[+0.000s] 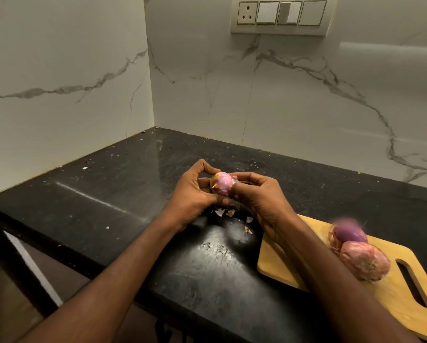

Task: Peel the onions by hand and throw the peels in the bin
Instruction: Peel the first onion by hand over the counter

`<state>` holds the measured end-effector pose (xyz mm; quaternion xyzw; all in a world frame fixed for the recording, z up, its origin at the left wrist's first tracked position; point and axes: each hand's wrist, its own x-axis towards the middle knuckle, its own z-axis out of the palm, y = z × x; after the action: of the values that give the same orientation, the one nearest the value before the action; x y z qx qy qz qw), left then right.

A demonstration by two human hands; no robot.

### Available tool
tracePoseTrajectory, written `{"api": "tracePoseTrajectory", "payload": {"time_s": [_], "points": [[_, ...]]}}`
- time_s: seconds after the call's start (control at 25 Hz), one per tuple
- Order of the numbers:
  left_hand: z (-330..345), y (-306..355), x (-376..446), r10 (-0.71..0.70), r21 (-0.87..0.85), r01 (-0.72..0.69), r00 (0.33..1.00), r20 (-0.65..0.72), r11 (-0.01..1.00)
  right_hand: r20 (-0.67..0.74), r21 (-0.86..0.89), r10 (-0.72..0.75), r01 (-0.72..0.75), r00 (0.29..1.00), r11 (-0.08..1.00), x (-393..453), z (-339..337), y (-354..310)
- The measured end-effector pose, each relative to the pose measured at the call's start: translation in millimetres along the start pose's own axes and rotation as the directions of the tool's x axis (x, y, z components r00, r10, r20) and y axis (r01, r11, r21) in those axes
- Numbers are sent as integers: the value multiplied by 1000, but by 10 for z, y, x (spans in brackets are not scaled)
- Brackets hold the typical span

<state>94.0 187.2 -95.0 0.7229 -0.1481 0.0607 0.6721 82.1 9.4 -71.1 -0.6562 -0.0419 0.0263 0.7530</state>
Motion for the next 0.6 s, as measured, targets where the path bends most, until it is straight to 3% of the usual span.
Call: {"api": "tracePoseTrajectory", "payload": {"time_s": [0.16, 0.44, 0.6], "points": [[13, -12, -7, 9, 72, -11, 999, 33, 997, -74, -50, 3, -6, 997, 999, 26, 59, 82], [43, -23, 4, 18, 80, -23, 998, 55, 997, -85, -125, -5, -6, 996, 992, 4, 48, 55], [9, -71, 45, 5, 40, -5, 1000, 5, 999, 1, 49, 51, -51, 999, 997, 12, -26, -25]]}}
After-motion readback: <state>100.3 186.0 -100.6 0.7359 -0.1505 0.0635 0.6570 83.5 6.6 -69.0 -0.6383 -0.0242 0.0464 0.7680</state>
